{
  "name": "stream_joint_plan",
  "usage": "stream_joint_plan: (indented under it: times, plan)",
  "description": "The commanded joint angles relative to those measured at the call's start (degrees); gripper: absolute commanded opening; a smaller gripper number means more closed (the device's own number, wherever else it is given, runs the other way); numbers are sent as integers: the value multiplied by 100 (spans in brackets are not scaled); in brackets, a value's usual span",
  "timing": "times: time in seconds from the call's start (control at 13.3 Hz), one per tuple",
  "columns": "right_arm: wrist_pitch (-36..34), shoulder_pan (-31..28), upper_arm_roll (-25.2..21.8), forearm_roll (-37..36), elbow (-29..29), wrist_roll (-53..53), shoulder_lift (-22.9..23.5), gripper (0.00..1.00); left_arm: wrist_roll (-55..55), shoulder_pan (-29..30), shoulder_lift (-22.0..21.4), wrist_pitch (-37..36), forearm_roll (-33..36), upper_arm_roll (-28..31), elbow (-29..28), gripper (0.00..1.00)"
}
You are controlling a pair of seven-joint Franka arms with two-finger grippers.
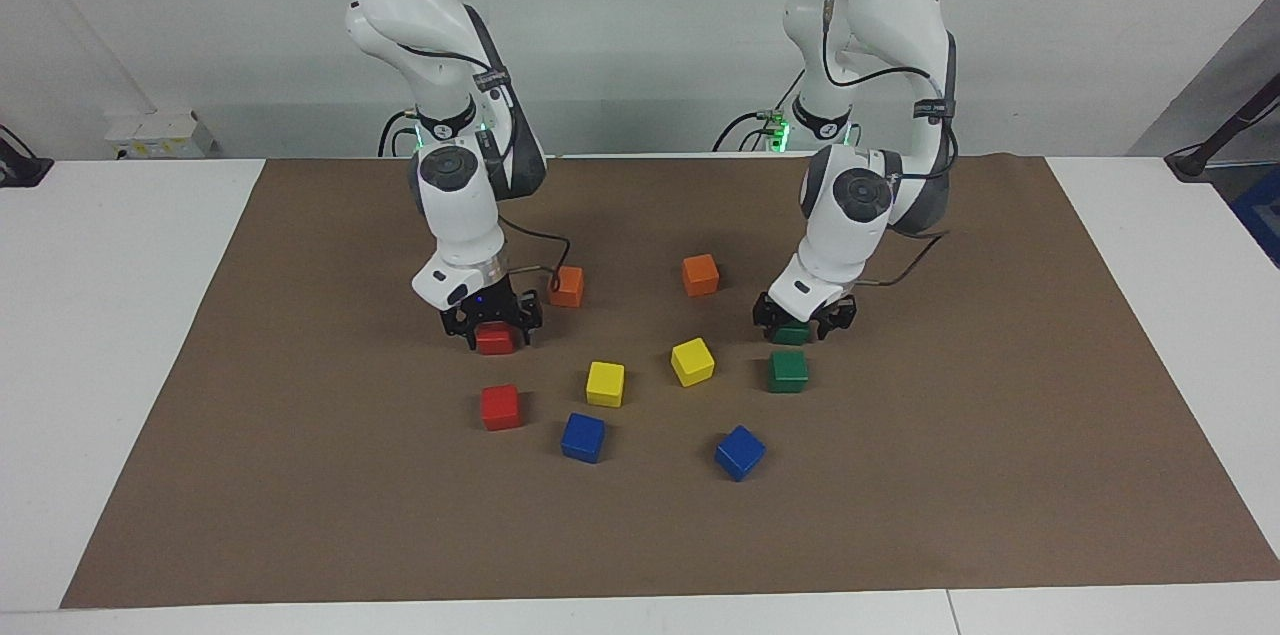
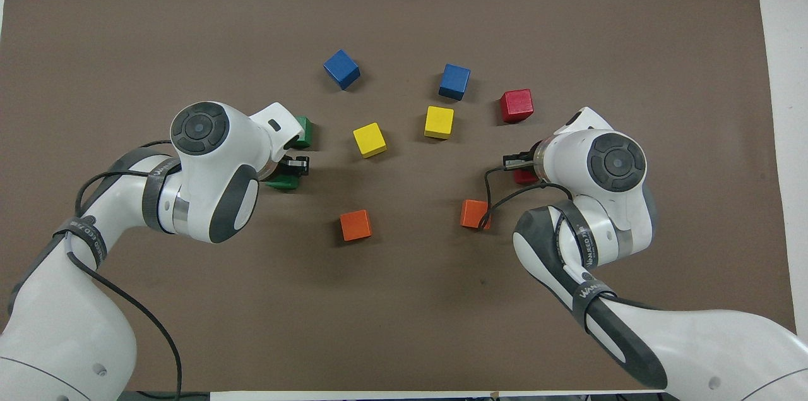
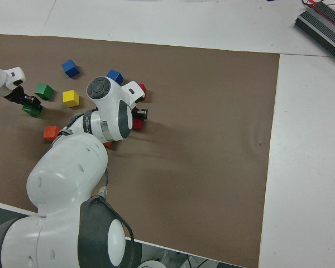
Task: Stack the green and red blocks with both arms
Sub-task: 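Carry the green and red blocks outward to the table edges with both grippers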
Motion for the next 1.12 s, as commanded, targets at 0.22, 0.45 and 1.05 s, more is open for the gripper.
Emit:
stream_joint_plan:
  times: [0.22, 0.45, 1.05]
  plan:
    - [-2370, -932, -1, -7, 1799, -1178, -180, 0, 68, 329, -329, -306, -17, 95, 157, 0]
    - [-2576, -2021, 8, 10, 1978, -2646, -286, 0, 1031, 1162, -628, -702, -8, 121, 220, 0]
    - [-1495, -2473, 16, 81, 1038, -2985, -400, 0, 3628, 3090, -673, -82, -8, 112, -254, 0]
